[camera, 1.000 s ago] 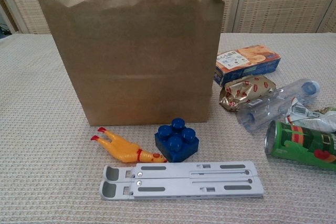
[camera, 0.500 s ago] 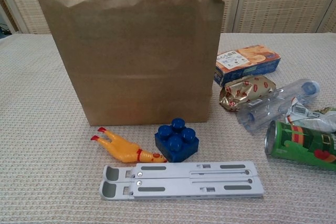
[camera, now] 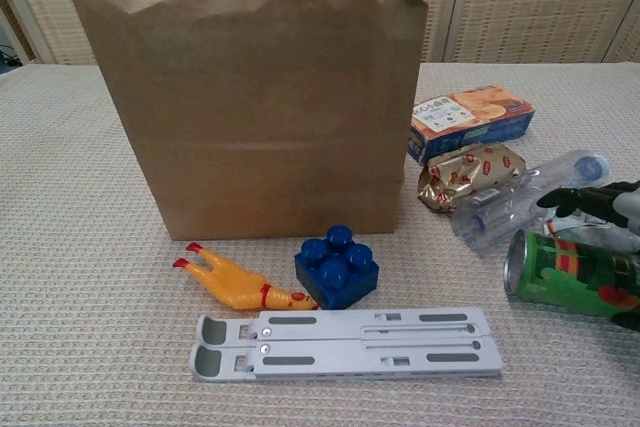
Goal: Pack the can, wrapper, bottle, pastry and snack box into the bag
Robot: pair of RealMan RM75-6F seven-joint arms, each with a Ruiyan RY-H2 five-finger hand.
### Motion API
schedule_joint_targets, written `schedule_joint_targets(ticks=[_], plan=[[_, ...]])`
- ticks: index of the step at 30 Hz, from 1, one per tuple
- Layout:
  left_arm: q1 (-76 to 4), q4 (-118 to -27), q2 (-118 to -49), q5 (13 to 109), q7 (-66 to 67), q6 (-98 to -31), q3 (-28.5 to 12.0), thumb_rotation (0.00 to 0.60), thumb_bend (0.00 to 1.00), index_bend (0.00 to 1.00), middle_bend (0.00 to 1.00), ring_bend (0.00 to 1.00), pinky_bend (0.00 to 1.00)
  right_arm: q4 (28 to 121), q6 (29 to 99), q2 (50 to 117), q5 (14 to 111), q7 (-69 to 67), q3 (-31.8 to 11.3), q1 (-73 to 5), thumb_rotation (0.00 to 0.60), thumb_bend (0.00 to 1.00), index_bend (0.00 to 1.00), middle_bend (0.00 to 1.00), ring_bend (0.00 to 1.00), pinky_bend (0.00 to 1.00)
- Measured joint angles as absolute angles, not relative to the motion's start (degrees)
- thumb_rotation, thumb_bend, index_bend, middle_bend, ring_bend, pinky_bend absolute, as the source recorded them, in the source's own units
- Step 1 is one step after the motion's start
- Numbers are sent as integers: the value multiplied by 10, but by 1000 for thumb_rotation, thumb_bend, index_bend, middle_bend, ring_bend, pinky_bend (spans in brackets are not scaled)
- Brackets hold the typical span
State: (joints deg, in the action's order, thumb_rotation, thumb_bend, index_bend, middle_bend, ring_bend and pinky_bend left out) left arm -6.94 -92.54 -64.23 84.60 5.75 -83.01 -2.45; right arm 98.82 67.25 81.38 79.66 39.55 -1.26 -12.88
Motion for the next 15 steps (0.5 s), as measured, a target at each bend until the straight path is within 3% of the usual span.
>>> schedule_joint_targets(ticks=[10,12,15], plan=[[-69,-925,-642,846,56,-830,-24,600,358,0,0,0,0,958,639,873,706,463,-27,-162,600,59,159,253,248,333],[-70,-925,-642,846,56,-829,-24,600,357,0,0,0,0,952,634,887,689,475,-30,-170,600,74,203,292,296,390],[-70,-925,-642,846,56,-829,-24,600,358,0,0,0,0,947,630,901,672,485,-32,-181,600,202,359,395,420,508]])
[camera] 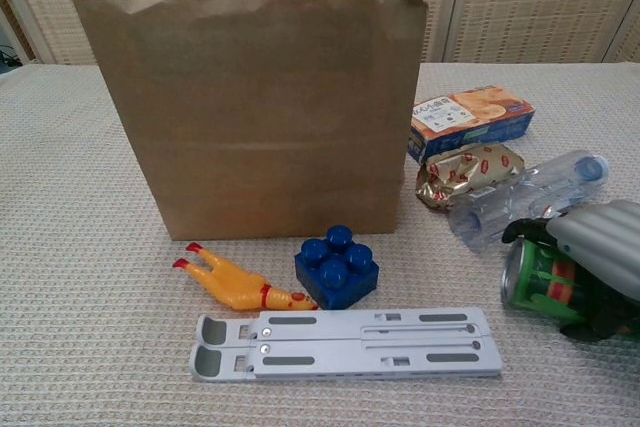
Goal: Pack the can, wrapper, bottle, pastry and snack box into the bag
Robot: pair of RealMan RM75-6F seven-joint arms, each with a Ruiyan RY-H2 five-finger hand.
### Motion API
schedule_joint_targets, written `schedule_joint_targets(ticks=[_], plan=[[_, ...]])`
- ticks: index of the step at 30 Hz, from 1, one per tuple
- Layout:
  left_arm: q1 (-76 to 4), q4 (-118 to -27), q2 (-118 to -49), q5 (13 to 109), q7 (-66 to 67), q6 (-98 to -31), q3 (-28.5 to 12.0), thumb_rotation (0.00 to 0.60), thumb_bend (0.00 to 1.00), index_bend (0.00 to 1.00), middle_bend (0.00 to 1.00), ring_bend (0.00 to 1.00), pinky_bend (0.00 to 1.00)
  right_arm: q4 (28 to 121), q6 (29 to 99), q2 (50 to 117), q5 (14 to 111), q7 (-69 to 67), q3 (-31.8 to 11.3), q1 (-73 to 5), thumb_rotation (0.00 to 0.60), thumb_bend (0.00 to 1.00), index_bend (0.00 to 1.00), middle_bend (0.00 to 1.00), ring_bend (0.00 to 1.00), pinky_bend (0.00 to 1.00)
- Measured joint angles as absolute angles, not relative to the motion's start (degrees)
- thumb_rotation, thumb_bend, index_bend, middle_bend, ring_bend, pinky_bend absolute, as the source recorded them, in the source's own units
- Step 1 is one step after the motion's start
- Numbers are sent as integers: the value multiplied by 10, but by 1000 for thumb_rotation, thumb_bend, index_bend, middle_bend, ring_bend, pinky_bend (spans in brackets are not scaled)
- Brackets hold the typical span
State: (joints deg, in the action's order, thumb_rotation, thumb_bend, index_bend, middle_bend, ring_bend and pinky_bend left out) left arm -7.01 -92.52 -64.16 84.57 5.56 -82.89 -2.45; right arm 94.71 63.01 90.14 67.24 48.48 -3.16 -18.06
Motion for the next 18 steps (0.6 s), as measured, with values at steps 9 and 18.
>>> schedule_joint_targets(ticks=[9,18], plan=[[-71,-925,-641,846,55,-828,-24,600,357,0,0,0,0,976,667,869,694,468,-32,-184,600,326,629,563,607,682],[-70,-926,-642,845,59,-830,-24,600,357,0,0,0,0,1084,724,766,735,397,-63,-177,600,342,647,578,620,683]])
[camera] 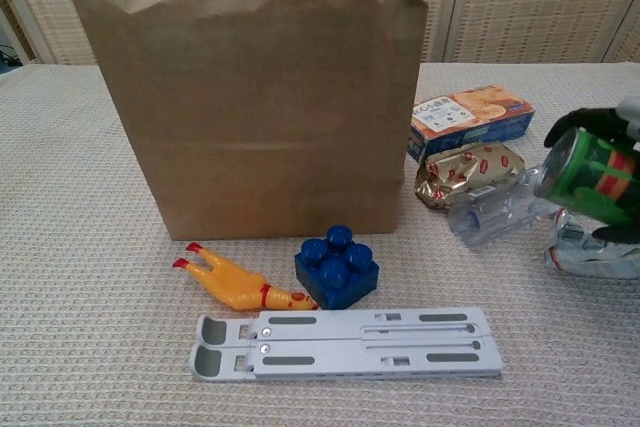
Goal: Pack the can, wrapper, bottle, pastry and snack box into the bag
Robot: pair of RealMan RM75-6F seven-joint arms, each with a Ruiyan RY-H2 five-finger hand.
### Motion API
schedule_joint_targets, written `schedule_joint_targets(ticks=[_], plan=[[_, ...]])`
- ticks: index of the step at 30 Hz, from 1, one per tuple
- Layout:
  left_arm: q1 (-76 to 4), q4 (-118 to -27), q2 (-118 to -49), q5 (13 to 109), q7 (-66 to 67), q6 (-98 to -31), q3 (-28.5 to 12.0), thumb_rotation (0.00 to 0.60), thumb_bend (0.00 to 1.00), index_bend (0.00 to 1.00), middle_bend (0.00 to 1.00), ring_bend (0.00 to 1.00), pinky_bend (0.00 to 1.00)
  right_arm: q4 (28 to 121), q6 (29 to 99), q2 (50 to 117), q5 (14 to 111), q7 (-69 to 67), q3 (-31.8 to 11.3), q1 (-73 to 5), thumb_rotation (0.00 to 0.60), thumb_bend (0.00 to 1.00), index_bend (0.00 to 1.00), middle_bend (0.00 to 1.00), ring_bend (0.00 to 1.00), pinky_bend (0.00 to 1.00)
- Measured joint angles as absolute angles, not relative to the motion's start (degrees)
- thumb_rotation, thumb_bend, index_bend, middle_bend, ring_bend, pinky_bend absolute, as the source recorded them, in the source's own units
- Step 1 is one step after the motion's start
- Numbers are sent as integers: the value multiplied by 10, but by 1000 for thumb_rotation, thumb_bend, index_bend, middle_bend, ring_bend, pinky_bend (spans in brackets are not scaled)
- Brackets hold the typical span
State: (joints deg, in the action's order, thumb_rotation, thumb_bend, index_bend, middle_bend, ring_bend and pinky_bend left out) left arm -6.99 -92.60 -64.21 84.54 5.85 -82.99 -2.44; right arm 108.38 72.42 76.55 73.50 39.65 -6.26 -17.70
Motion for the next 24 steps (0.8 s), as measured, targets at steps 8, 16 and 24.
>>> schedule_joint_targets(ticks=[8,16,24], plan=[[-70,-926,-643,845,59,-831,-25,600,357,0,0,0,0,1183,761,713,752,373,-132,-195,600,342,643,578,619,683],[-70,-927,-642,845,59,-830,-25,600,358,0,0,0,0,1259,788,687,737,428,-231,-253,600,343,629,578,607,683],[-71,-926,-641,845,52,-829,-25,600,357,0,0,0,0,1254,794,737,693,507,-324,-385,600,342,616,578,596,683]])
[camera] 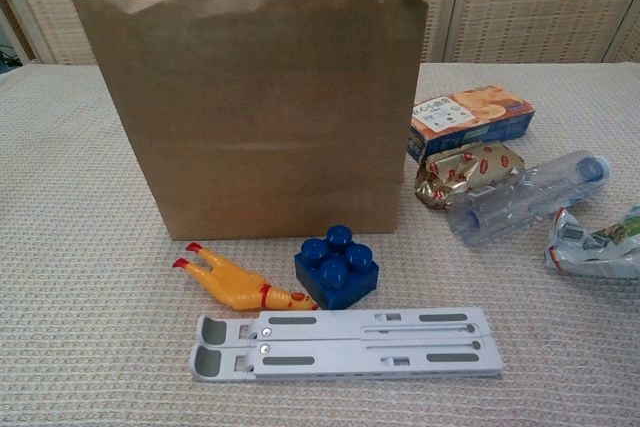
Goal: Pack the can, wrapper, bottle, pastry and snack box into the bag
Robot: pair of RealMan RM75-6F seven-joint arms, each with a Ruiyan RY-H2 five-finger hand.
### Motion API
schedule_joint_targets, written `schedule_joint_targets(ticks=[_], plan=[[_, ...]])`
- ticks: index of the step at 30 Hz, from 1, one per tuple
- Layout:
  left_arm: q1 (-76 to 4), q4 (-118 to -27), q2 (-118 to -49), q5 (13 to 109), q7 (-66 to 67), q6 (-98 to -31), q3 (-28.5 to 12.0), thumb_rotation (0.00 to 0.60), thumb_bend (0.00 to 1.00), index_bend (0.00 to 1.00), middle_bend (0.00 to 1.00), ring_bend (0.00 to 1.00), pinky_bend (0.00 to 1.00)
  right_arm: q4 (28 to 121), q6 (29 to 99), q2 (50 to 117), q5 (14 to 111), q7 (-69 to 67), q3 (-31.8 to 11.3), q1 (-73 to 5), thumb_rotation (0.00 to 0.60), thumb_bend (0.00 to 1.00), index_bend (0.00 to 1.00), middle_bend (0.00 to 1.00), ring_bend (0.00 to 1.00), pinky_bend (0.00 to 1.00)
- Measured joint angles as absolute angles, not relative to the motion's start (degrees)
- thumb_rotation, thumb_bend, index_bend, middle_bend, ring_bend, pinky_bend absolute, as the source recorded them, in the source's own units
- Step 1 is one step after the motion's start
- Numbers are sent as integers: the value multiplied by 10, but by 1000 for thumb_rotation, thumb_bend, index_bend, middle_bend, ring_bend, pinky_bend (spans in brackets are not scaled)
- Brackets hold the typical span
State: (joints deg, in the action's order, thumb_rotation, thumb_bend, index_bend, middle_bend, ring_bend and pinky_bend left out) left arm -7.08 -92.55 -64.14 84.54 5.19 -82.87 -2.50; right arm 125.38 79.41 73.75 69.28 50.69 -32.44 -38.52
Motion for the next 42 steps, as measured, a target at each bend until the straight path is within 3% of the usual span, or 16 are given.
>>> schedule_joint_targets(ticks=[9,14,18,32,34,38,42], plan=[[-71,-923,-645,842,52,-829,-28,600,358,0,0,0,0,1132,807,876,646,601,-356,-564,600,342,593,578,588,681],[-72,-923,-644,841,49,-828,-28,600,357,0,0,0,0,1062,807,921,625,596,-357,-607,600,342,579,578,585,665],[-72,-922,-644,839,54,-827,-28,600,357,0,0,0,0,1017,804,947,613,590,-346,-626,600,342,564,577,568,539],[-73,-924,-644,835,51,-825,-30,600,358,0,0,0,0,867,775,1037,581,546,-320,-691,600,329,535,577,556,523],[-73,-923,-643,836,43,-824,-30,600,358,0,0,0,0,857,770,1044,569,546,-316,-694,600,250,424,533,469,444],[-74,-922,-640,837,34,-823,-30,600,358,0,0,0,0,866,763,1046,526,572,-313,-695,600,105,93,333,250,264],[-73,-921,-641,838,36,-824,-29,600,357,0,0,0,0,900,765,1040,487,603,-312,-693,600,92,0,242,157,198]])
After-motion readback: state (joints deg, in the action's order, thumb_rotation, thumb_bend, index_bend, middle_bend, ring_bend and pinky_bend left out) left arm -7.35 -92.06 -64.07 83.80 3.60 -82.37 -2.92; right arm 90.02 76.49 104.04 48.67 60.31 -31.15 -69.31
